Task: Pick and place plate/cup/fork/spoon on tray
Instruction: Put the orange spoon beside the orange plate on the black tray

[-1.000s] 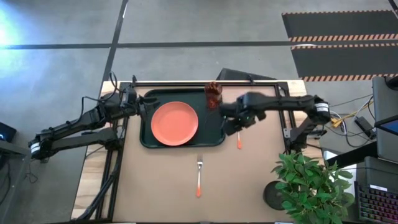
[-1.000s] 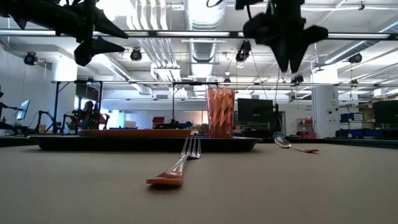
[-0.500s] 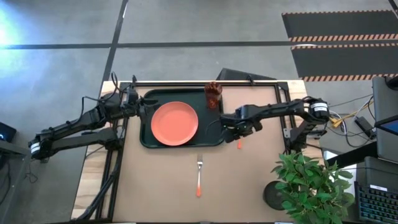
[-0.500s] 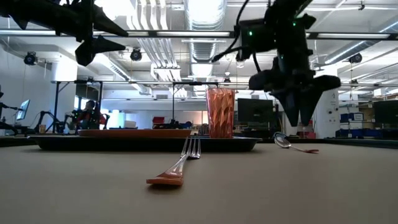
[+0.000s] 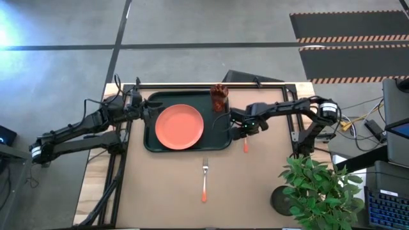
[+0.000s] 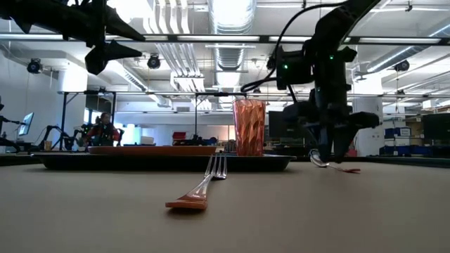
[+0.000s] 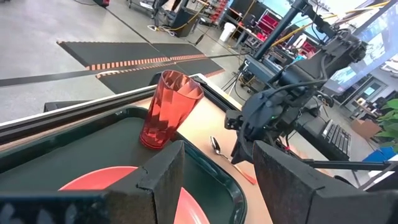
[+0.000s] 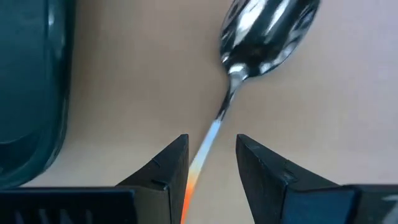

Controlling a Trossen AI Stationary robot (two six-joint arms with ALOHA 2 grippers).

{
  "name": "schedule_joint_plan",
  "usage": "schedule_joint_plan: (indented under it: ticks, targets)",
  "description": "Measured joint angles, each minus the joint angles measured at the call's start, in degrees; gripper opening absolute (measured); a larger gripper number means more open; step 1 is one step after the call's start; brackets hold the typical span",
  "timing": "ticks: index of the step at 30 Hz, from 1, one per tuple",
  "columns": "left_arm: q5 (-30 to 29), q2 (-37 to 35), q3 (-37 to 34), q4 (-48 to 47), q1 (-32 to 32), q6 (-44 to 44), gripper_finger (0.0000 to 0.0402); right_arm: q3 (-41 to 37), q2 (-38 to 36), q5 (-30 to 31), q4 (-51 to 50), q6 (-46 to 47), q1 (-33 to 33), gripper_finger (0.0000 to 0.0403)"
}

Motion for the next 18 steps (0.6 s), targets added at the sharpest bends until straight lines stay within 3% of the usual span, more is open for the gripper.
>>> schedule_joint_plan:
  ticks: [13,18]
  targets:
    - [-0.2,0.0,0.0,0.0,0.0,0.0,0.0173,-3.3,0.0,0.3,6.3,1.7,-1.2,0.0120]
    - [-0.2,0.0,0.0,0.0,0.0,0.0,0.0173,-3.6,1.0,1.7,6.1,4.2,-1.1,0.0064]
